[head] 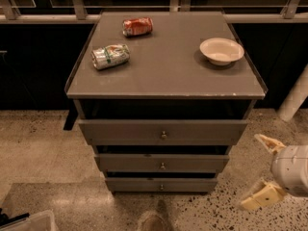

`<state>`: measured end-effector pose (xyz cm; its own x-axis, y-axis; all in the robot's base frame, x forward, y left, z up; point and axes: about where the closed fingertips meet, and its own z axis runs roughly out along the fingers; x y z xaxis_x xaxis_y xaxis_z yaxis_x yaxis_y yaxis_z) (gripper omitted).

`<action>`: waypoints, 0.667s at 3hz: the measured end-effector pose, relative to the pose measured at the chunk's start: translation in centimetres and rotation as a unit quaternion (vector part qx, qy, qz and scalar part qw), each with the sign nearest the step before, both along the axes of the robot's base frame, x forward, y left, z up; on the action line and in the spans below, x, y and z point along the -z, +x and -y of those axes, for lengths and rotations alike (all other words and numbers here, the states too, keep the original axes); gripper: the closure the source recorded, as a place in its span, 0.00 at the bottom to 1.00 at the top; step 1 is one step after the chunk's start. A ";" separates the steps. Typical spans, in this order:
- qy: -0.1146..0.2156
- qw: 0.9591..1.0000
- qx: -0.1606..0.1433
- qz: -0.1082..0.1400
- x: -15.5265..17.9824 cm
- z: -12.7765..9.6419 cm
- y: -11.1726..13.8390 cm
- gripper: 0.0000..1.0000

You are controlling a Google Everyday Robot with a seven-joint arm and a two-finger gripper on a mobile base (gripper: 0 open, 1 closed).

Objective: Open bottom drawer

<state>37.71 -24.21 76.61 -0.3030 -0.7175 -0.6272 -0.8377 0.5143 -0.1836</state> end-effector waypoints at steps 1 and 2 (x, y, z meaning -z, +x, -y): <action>0.036 0.999 0.015 0.026 1.8 0.2 2.2 0.00; 0.036 0.999 0.015 0.025 1.8 0.2 2.2 0.00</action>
Offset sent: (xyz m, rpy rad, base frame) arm 0.0215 -0.0017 -0.0178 0.0735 -0.0517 -0.0293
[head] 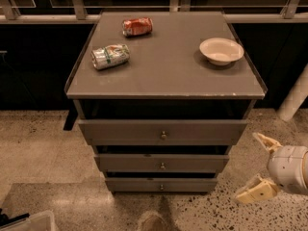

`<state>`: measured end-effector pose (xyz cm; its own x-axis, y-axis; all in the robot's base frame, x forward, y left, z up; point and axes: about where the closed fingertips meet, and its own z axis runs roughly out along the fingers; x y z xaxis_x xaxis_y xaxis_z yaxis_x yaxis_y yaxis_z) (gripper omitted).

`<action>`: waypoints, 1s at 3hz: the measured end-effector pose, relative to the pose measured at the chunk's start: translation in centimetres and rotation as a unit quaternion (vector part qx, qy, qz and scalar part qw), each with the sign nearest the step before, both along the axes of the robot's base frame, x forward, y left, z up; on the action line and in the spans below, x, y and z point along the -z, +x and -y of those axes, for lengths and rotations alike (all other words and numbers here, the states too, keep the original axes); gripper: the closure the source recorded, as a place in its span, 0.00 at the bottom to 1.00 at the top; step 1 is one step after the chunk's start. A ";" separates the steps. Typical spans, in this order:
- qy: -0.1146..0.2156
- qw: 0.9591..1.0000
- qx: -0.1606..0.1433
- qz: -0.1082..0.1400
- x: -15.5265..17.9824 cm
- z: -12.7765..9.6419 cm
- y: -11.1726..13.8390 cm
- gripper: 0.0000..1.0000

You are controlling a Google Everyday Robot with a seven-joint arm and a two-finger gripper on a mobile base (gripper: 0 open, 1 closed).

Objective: Open bottom drawer

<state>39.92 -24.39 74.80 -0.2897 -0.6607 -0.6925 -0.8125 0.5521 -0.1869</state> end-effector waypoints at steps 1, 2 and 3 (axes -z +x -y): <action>0.000 1.000 0.000 0.000 0.0 0.0 0.0 0.18; 0.000 1.000 0.000 0.000 0.0 0.0 0.0 0.42; 0.000 1.000 0.000 0.000 0.0 0.0 0.0 0.65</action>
Offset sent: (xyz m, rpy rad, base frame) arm 0.0000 0.0000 0.0000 0.0000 0.0000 0.0000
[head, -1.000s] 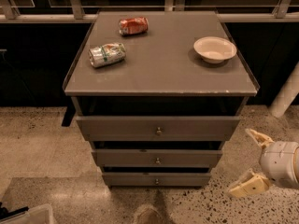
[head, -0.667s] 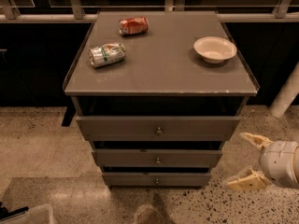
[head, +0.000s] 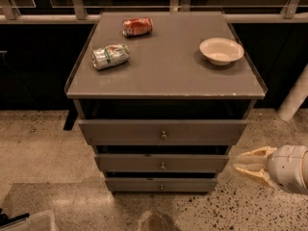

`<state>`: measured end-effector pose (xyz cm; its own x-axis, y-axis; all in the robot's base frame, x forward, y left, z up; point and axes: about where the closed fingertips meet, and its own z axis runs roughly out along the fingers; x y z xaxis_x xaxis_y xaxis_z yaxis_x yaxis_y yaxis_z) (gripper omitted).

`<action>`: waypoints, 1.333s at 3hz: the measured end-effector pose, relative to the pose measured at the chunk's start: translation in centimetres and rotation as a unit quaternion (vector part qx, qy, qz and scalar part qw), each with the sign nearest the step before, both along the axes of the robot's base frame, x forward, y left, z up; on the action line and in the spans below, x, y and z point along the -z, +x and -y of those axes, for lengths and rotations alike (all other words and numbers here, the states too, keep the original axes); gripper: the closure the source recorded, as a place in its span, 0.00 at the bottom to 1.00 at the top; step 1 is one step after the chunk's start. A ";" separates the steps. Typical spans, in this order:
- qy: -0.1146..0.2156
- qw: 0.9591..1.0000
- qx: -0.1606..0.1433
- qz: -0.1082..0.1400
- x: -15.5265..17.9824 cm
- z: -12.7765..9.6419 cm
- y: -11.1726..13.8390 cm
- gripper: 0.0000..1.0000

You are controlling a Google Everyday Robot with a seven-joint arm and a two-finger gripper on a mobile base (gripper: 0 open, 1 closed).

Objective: Open bottom drawer

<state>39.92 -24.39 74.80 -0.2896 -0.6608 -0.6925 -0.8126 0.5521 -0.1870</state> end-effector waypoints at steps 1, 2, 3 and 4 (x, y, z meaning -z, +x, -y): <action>0.000 1.000 0.000 0.000 0.0 0.0 0.0 0.88; 0.017 1.000 0.009 0.019 1.3 0.0 -0.2 1.00; 0.079 0.994 0.048 0.053 5.5 -0.2 -0.3 1.00; 0.116 0.984 0.096 0.096 10.5 -0.2 -0.3 1.00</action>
Offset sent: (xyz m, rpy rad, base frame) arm -0.0058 -0.0056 -0.0397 0.1046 -0.1070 -0.0583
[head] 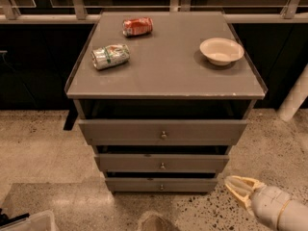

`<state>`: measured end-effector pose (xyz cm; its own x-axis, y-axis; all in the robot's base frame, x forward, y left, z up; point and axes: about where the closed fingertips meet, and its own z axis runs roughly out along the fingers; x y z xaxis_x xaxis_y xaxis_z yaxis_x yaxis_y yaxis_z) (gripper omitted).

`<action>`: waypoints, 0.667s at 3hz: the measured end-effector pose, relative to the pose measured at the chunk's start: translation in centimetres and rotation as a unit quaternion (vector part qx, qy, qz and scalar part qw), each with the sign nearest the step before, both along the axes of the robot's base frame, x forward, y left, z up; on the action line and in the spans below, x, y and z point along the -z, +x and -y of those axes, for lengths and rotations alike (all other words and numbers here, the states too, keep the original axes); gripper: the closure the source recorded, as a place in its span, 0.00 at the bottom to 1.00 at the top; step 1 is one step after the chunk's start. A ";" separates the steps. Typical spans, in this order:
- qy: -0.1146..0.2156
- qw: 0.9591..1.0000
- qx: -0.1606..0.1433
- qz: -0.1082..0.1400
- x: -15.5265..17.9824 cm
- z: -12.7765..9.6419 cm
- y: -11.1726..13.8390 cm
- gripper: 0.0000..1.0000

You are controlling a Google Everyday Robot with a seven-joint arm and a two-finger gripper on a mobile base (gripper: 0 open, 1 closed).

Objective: Open bottom drawer

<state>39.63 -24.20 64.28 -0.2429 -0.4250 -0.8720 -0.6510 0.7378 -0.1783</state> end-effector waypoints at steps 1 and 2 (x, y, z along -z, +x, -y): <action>0.004 0.999 0.048 0.018 5.9 0.9 0.4 1.00; 0.020 0.997 0.070 -0.010 12.4 0.9 0.6 1.00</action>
Offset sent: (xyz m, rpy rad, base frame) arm 0.0068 -0.0099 -0.2182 0.0749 0.1229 -0.1838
